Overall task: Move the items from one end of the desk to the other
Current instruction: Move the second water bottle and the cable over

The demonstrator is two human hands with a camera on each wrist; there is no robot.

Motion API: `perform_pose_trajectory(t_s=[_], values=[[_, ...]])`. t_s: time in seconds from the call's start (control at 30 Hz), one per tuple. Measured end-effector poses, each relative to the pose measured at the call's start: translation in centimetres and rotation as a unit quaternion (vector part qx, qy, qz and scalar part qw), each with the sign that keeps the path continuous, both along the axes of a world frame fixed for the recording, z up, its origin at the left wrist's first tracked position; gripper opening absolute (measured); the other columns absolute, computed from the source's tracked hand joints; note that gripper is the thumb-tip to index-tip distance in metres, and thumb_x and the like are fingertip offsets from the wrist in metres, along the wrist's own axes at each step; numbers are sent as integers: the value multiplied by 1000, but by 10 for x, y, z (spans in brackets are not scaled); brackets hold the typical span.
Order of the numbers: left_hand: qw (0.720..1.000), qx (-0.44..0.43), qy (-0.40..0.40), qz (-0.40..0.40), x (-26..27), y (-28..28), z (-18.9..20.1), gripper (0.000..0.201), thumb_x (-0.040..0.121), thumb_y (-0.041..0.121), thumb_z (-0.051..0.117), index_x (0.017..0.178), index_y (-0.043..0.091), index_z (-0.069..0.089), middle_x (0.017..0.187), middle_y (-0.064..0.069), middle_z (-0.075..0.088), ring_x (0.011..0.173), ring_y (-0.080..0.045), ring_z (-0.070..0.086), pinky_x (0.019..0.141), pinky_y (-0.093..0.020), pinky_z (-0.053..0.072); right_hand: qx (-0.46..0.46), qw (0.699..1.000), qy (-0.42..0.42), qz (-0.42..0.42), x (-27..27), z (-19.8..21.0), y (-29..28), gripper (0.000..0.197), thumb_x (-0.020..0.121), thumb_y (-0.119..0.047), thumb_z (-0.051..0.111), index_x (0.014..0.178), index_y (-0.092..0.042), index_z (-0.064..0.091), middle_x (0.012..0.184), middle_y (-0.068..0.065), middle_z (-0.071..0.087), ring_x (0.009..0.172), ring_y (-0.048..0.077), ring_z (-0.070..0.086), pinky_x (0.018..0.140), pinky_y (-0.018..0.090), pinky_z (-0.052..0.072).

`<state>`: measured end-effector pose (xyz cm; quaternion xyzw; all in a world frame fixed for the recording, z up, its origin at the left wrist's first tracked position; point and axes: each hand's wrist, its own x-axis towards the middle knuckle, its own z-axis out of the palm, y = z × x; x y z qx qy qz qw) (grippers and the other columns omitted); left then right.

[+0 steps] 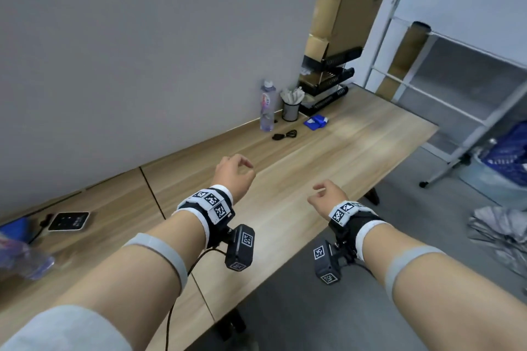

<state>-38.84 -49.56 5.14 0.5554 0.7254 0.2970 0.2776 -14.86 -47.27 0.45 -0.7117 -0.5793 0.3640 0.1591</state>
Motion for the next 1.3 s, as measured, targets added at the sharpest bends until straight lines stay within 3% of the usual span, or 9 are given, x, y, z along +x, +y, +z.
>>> perform_pose_trajectory(t_s=[0.17,0.33,0.5,0.63,0.7,0.9,1.03,1.2,1.3], values=[[1000,-12,-12,8,27,51,-23,13,87,21,65,100,22,66,117,-9,60,107,-23,56,90,-31,43,-15,1000,-5,-3,33,-19,38,31,83,-21,66,113,-20,59,103,2,64,85,23,61,79,26,46],[997,-32,-54,40,43,115,-57,20,87,16,65,107,13,65,117,-11,62,106,-23,57,86,-31,45,-37,999,-25,23,50,-43,101,28,83,-21,66,110,-20,60,101,1,64,90,24,64,84,28,48],[988,-57,-110,94,49,194,-87,27,87,14,67,113,11,60,117,-9,62,109,-26,59,87,-33,49,-60,995,-46,58,56,-69,188,21,82,-19,65,102,-22,59,98,2,65,82,23,62,77,26,46],[980,-71,-139,122,50,247,-97,44,87,16,70,127,9,54,120,-9,60,99,-20,57,61,-20,40,-77,993,-42,85,51,-83,243,20,78,-16,63,95,-25,57,96,5,68,80,26,64,80,32,53],[975,-72,-154,142,48,273,-100,53,85,17,73,132,12,50,122,-11,59,93,-18,57,57,-16,40,-77,992,-37,92,50,-90,266,22,76,-16,64,95,-26,58,99,7,70,80,26,65,81,34,55],[967,-85,-169,168,45,336,-105,84,81,25,78,148,15,29,134,-12,56,114,-26,60,98,-44,53,-68,987,-51,138,38,-104,328,31,84,-14,63,114,-19,61,119,10,59,92,20,59,79,21,39],[965,-63,-170,189,41,375,-108,97,80,25,81,153,20,18,146,-13,46,131,-29,51,108,-43,45,-65,979,-25,192,25,-115,369,46,86,-6,61,129,-18,52,133,11,40,117,20,61,89,20,41],[954,-25,-194,229,37,428,-110,114,64,32,89,153,29,18,148,-8,45,132,-26,50,111,-47,44,6,952,-81,296,1,-134,424,68,82,-17,66,143,-28,40,142,10,35,124,33,46,101,36,44],[953,-14,-190,235,38,446,-122,100,67,22,89,147,22,29,137,-6,54,122,-25,57,102,-38,49,41,929,-92,356,-7,-149,441,69,82,-21,65,145,-29,39,147,3,35,126,31,40,103,38,43]])
